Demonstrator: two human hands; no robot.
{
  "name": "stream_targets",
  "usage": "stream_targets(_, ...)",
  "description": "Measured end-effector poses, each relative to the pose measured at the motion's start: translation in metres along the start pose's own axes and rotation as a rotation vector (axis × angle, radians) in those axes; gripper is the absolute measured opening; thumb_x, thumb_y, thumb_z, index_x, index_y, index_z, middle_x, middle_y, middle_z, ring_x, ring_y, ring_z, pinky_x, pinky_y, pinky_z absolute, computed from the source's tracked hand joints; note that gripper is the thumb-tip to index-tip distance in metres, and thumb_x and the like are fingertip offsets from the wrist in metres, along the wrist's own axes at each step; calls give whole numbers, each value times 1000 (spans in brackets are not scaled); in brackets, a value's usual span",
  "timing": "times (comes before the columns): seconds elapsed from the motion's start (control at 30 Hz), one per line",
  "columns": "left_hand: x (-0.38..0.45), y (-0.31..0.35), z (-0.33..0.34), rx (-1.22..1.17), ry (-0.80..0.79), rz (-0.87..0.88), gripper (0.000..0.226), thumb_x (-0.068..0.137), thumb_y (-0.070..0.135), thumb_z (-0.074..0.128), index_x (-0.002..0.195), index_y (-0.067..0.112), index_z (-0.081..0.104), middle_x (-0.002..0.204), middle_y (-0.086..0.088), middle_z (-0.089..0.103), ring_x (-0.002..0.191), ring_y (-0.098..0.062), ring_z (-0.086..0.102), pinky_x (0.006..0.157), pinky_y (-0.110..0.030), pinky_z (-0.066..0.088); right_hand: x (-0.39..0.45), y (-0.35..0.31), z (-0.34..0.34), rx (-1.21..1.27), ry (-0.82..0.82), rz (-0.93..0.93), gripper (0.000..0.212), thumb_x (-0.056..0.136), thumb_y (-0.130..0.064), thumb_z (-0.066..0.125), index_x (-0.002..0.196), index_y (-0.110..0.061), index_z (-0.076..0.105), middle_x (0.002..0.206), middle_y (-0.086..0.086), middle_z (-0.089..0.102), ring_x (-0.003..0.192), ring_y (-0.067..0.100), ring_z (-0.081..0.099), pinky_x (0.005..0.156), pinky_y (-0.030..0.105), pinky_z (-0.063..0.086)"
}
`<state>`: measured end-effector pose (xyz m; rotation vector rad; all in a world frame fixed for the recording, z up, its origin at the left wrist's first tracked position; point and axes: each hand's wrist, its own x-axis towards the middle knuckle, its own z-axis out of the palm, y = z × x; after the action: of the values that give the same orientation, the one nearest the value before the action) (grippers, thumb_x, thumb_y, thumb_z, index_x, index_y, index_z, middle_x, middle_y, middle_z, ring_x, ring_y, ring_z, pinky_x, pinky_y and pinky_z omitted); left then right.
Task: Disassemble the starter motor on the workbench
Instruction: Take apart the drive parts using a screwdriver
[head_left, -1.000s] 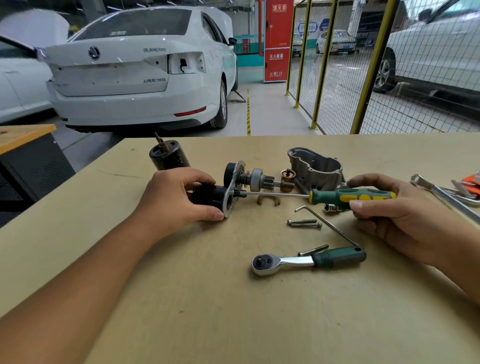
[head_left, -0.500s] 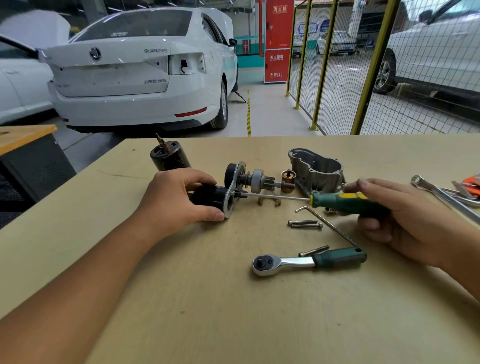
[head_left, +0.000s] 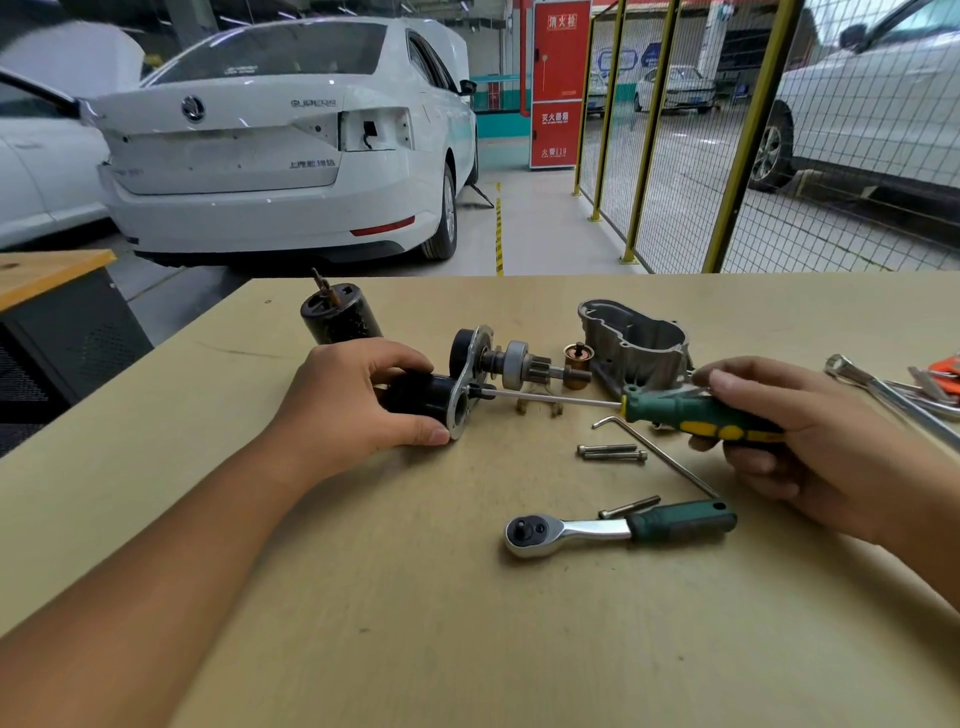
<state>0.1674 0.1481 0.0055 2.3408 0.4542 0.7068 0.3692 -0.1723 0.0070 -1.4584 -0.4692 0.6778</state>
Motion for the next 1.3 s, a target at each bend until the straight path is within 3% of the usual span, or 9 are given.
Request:
stream_targets(0.13,1,-2,0,-4,4,1,59,45,35,104,95,46,75,95,20,75,97,4,69,92,-39,60,1,4,1,189,-11,-53,43,63,-12,80,105,-18,72,83,9,65,57,14,45,43,24,40)
stream_targets(0.3,2,-3,0,-2,4,5,59,44,37,104,94,48,74,97,20,75,99,2,69,93,-40,60,1,0,6,54,44,37,44,78,-53,67,103,-17,68,76,19,65,44,14,40,37,20,31)
stream_targets(0.47,1,-3,-1,5,0,10,60,44,38,104,96,47,74,97,21,74,97,5,69,91,-37,60,-2,2,2,93,-29,-35,53,59,-10,83,109,-22,70,82,10,65,54,15,44,44,24,34)
stream_targets(0.67,0,-3,-1,12,-6,7,62,46,36,103,102,40,76,100,18,74,100,2,68,90,-38,61,-1,-1,4,-27,9,27,44,72,-46,80,105,-19,70,79,20,68,46,16,42,40,21,35)
stream_targets(0.83,0,-3,-1,15,-15,7,64,47,36,103,105,37,77,102,17,75,101,-2,69,90,-39,61,-1,4,-1,81,-35,-27,66,55,-4,91,114,-23,70,80,5,69,57,14,41,45,23,43)
stream_targets(1.0,0,-4,-1,13,-15,6,64,47,37,103,106,37,77,101,18,74,101,0,69,90,-37,61,-3,-3,5,-32,-21,54,48,72,-53,76,109,-23,71,84,21,70,47,17,45,42,23,38)
stream_targets(1.07,0,-4,-1,9,-18,2,65,47,36,103,107,36,77,101,18,74,101,-1,69,90,-36,60,-3,-2,2,-76,-31,49,46,72,-50,77,109,-23,70,83,24,69,46,17,45,43,22,37)
stream_targets(1.2,1,-4,0,-7,-7,-5,62,45,35,103,101,40,77,97,22,74,98,5,68,87,-29,59,1,6,0,152,-45,-62,49,62,-6,86,107,-19,72,80,10,66,56,15,45,45,27,41)
stream_targets(1.3,0,-3,0,-5,-4,5,60,46,35,103,97,44,75,95,26,73,98,8,67,86,-25,57,1,5,6,186,-19,-46,36,65,-25,85,98,-17,72,81,11,66,54,14,45,44,25,40)
